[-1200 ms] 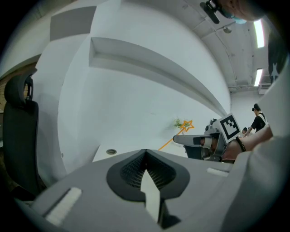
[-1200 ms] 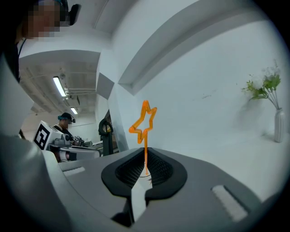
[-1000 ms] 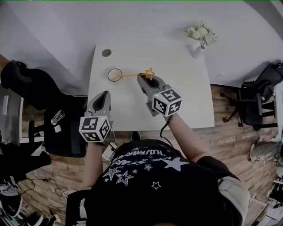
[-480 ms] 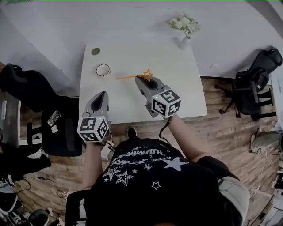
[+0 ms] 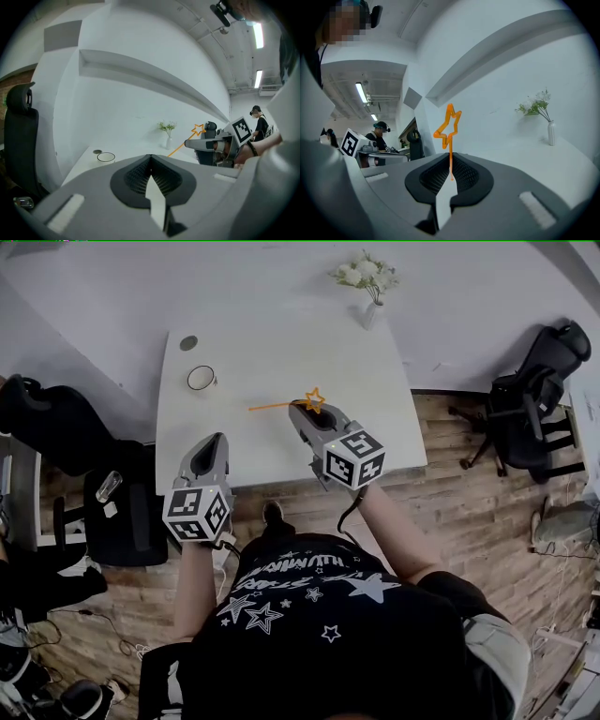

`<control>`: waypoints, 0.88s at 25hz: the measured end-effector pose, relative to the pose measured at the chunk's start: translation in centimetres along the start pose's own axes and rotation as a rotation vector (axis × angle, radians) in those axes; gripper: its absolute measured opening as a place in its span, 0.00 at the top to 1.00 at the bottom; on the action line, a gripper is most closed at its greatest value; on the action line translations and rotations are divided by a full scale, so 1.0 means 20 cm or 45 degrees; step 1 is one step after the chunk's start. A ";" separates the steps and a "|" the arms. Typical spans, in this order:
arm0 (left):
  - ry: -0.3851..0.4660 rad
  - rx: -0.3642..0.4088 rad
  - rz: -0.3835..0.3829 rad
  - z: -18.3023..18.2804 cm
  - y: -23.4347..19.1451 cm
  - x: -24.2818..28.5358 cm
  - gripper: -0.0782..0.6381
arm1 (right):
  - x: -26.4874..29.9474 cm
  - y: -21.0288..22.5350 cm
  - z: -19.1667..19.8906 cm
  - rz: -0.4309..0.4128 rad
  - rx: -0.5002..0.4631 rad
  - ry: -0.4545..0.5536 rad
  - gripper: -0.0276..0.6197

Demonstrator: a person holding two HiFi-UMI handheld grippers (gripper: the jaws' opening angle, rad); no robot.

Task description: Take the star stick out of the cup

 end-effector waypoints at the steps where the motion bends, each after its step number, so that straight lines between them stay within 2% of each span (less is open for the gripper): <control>1: -0.001 0.001 0.003 0.01 0.03 -0.01 0.89 | -0.03 0.00 0.01 0.000 0.000 -0.004 0.91; 22: -0.026 0.005 0.028 0.25 0.48 -0.40 0.89 | -0.62 -0.21 0.25 0.022 0.013 -0.036 0.91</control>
Point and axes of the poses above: the fingertips, and each gripper's own axes: x forward along the fingers, y to its right, z out of its underside, the point moved 8 cm from there along -x, backward along the fingers, and after that the axes turned 5 degrees about -y, right-handed, at the moved point
